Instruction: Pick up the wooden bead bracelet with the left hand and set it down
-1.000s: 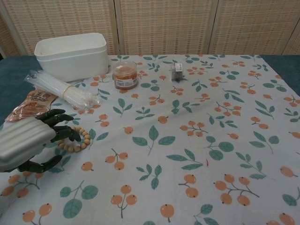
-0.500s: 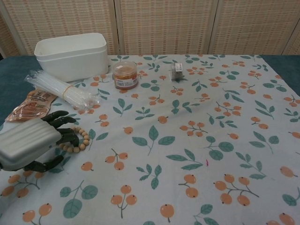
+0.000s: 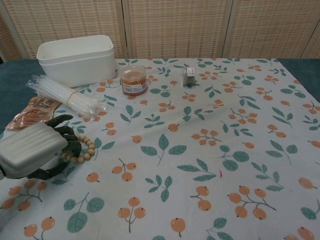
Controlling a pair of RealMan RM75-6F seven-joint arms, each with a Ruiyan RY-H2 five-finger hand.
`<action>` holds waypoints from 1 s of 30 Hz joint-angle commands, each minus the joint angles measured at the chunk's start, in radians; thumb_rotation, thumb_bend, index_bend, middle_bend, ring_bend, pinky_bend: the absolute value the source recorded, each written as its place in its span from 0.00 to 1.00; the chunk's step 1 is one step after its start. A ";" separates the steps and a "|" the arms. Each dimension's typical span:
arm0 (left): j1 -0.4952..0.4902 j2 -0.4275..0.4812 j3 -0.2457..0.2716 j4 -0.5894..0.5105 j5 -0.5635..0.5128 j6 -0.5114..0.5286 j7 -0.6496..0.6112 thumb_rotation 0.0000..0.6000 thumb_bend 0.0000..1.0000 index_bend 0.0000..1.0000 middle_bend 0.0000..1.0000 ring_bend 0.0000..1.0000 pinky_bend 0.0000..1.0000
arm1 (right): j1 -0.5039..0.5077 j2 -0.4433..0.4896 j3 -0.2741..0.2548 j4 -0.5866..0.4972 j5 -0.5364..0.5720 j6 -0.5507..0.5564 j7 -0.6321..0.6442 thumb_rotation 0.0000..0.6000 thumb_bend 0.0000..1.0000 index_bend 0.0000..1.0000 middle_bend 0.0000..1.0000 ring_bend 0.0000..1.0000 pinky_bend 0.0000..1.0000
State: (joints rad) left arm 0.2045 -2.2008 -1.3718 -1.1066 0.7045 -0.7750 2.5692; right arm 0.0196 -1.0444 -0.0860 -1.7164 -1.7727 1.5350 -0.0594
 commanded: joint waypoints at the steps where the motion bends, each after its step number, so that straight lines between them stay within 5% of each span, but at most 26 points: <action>1: -0.003 -0.011 -0.012 0.009 -0.005 -0.012 0.023 1.00 0.49 0.60 0.67 0.28 0.01 | 0.000 0.001 -0.001 0.000 -0.001 0.001 0.003 0.72 0.20 0.00 0.00 0.00 0.00; 18: -0.013 -0.012 -0.033 -0.011 -0.030 -0.046 0.026 1.00 0.52 0.66 0.72 0.31 0.01 | -0.003 0.008 -0.003 0.001 -0.008 0.008 0.015 0.72 0.20 0.00 0.00 0.00 0.00; 23: -0.028 0.008 -0.013 -0.061 -0.061 0.018 -0.147 1.00 0.70 0.67 0.73 0.34 0.03 | -0.002 0.008 -0.003 0.002 -0.008 0.006 0.016 0.72 0.20 0.00 0.00 0.00 0.00; 30: -0.049 0.060 0.036 -0.242 -0.043 0.312 -0.512 1.00 0.86 0.69 0.74 0.35 0.04 | -0.002 0.008 -0.004 0.001 -0.011 0.005 0.014 0.72 0.20 0.00 0.00 0.00 0.00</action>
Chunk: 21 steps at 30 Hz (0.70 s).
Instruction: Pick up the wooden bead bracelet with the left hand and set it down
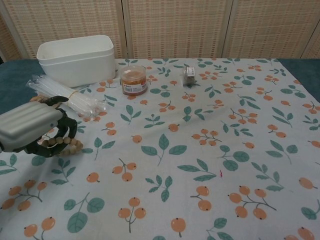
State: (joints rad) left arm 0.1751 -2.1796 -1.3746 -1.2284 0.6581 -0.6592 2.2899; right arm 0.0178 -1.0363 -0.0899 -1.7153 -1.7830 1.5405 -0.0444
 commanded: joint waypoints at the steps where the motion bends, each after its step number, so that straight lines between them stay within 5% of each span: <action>1: -0.028 0.051 0.050 -0.144 0.007 0.252 -0.299 1.00 0.87 0.69 0.74 0.35 0.04 | 0.000 0.000 -0.001 -0.001 -0.001 -0.001 -0.001 0.72 0.20 0.00 0.00 0.00 0.00; 4: -0.070 0.120 0.114 -0.226 -0.007 0.462 -0.583 1.00 0.90 0.70 0.75 0.37 0.05 | -0.001 0.001 0.000 -0.001 -0.001 0.002 -0.001 0.72 0.20 0.00 0.00 0.00 0.00; 6: -0.122 0.230 0.212 -0.288 -0.066 0.632 -0.831 1.00 0.93 0.71 0.76 0.38 0.06 | -0.002 0.002 0.001 0.000 0.000 0.004 0.001 0.72 0.20 0.00 0.00 0.00 0.00; 9: -0.250 0.466 0.359 -0.393 -0.326 0.818 -1.214 1.00 0.98 0.72 0.79 0.41 0.08 | -0.001 0.002 0.001 -0.001 -0.001 0.003 0.001 0.72 0.20 0.00 0.00 0.00 0.00; 11: -0.336 0.605 0.410 -0.437 -0.509 0.870 -1.416 1.00 1.00 0.73 0.80 0.42 0.08 | -0.001 0.002 0.001 -0.001 -0.001 0.002 0.000 0.72 0.20 0.00 0.00 0.00 0.00; 16: -0.504 0.879 0.516 -0.432 -0.842 0.791 -1.855 1.00 1.00 0.71 0.80 0.43 0.08 | 0.000 0.004 0.002 -0.001 0.003 0.001 0.002 0.72 0.20 0.00 0.00 0.00 0.00; 21: -0.608 1.022 0.652 -0.311 -0.882 0.549 -2.157 1.00 1.00 0.69 0.80 0.43 0.08 | 0.002 0.003 0.002 -0.001 0.003 -0.004 -0.001 0.72 0.20 0.00 0.00 0.00 0.00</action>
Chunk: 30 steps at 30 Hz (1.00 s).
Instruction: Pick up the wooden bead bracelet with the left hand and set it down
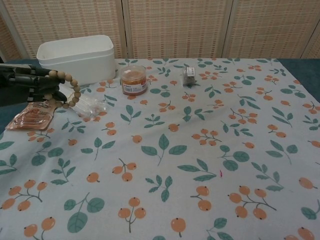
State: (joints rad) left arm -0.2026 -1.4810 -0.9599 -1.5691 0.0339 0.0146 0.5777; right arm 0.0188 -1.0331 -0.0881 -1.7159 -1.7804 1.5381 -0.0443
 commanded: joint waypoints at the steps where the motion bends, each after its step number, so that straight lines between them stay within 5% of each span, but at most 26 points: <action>1: -0.243 0.335 0.257 0.049 -0.245 -0.158 -0.487 1.00 1.00 0.68 0.79 0.43 0.08 | 0.001 -0.001 0.000 -0.001 0.001 -0.003 -0.002 0.72 0.20 0.00 0.00 0.00 0.00; 8: -0.283 0.366 0.307 0.140 -0.115 -0.310 -0.714 0.99 0.99 0.66 0.76 0.43 0.07 | 0.002 -0.003 -0.001 -0.002 0.001 -0.007 -0.006 0.72 0.20 0.00 0.00 0.00 0.00; 14: -0.231 0.325 0.236 0.172 -0.051 -0.396 -0.815 0.91 0.96 0.59 0.71 0.41 0.04 | 0.001 -0.002 -0.001 -0.003 0.000 -0.005 -0.003 0.72 0.20 0.00 0.00 0.00 0.00; 18: -0.188 0.278 0.176 0.189 0.023 -0.405 -0.785 0.71 0.72 0.47 0.61 0.33 0.02 | 0.000 0.001 0.000 -0.003 0.000 -0.001 0.001 0.72 0.20 0.00 0.00 0.00 0.00; 21: -0.150 0.230 0.120 0.204 0.050 -0.409 -0.788 0.72 0.63 0.41 0.53 0.27 0.02 | 0.000 0.001 0.001 -0.001 0.002 0.002 0.005 0.72 0.20 0.00 0.00 0.00 0.00; 30: -0.084 0.123 0.015 0.274 0.118 -0.451 -0.796 0.72 0.61 0.36 0.49 0.22 0.02 | 0.001 0.001 0.001 -0.001 0.003 -0.002 0.003 0.72 0.20 0.00 0.00 0.00 0.00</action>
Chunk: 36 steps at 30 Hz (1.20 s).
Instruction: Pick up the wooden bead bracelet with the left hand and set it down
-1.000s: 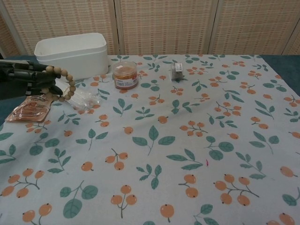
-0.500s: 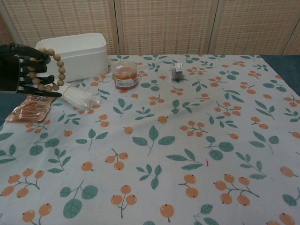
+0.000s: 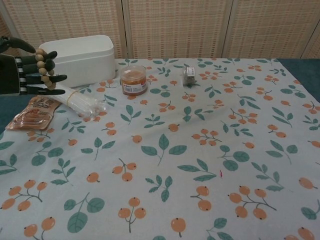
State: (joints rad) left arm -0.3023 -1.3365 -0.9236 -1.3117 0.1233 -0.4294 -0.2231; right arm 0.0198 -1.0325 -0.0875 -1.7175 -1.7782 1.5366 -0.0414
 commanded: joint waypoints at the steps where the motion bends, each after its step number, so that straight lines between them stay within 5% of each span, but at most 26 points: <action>1: 0.020 -0.027 -0.026 0.018 0.047 -0.003 0.017 0.71 0.60 0.36 0.49 0.22 0.01 | 0.000 0.000 0.000 0.000 0.001 0.000 0.000 0.72 0.20 0.00 0.00 0.00 0.00; 6: 0.042 -0.049 -0.041 -0.008 0.126 0.039 0.044 0.68 0.55 0.36 0.49 0.21 0.01 | 0.001 -0.002 0.000 0.000 0.001 -0.003 -0.003 0.72 0.20 0.00 0.00 0.00 0.00; 18: 0.050 -0.053 -0.029 -0.043 0.202 0.083 -0.012 0.72 0.52 0.60 0.60 0.24 0.02 | -0.001 0.001 0.001 0.000 0.002 0.003 0.000 0.72 0.20 0.00 0.00 0.00 0.00; 28: 0.056 -0.058 -0.033 -0.053 0.253 0.088 -0.059 0.74 0.53 0.61 0.60 0.24 0.01 | -0.001 -0.001 0.001 0.000 0.002 0.000 -0.002 0.72 0.20 0.00 0.00 0.00 0.00; 32: 0.055 -0.057 -0.032 -0.051 0.268 0.086 -0.077 0.76 0.62 0.61 0.60 0.25 0.02 | -0.001 -0.001 0.001 0.000 0.001 0.001 -0.002 0.72 0.20 0.00 0.00 0.00 0.00; 36: 0.058 -0.059 -0.035 -0.051 0.276 0.071 -0.094 0.76 0.84 0.59 0.60 0.25 0.01 | -0.001 -0.001 0.000 0.000 0.000 0.000 -0.002 0.72 0.20 0.00 0.00 0.00 0.00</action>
State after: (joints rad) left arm -0.2450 -1.3948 -0.9575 -1.3624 0.3977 -0.3551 -0.3137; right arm 0.0192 -1.0332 -0.0874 -1.7174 -1.7780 1.5365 -0.0435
